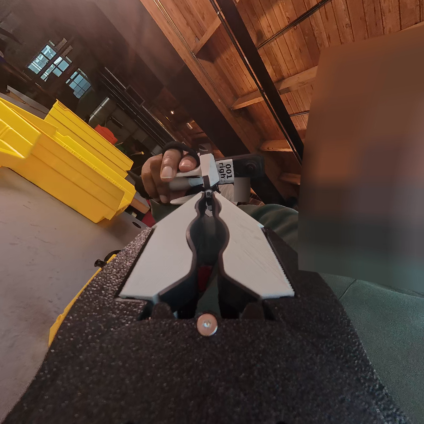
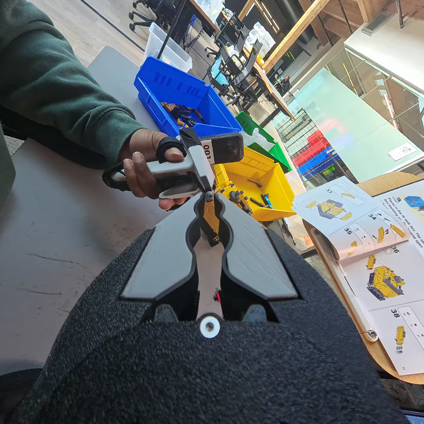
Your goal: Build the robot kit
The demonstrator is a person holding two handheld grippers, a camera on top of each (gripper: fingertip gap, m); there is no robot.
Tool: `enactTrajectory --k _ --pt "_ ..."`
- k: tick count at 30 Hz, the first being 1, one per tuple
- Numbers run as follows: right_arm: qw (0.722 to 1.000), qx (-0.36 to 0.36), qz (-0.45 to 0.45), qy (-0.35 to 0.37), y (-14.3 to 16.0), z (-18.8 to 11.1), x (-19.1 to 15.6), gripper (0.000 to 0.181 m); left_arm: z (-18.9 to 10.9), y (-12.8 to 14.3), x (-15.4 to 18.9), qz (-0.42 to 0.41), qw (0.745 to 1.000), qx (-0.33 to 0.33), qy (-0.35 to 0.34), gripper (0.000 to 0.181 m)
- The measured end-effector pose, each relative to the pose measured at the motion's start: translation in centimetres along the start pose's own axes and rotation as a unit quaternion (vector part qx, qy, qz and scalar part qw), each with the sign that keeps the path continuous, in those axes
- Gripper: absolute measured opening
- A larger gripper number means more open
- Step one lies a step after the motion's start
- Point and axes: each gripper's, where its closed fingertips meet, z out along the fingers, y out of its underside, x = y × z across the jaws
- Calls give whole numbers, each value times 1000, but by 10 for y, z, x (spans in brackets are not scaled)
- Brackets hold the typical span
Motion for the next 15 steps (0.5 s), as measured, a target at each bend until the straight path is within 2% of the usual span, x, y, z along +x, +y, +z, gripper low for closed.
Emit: enactTrajectory --k 8,11,15 --pt "999 -18 29 -18 4 1 1 6 0 0 -4 5 1000 -3 -16 3" --pt "992 -56 85 -73 21 -1 -4 6 -3 7 -21 78 992 -44 -88 7" --pt "961 -175 135 -165 68 -10 -19 6 -13 26 -54 205 946 -150 -202 25"
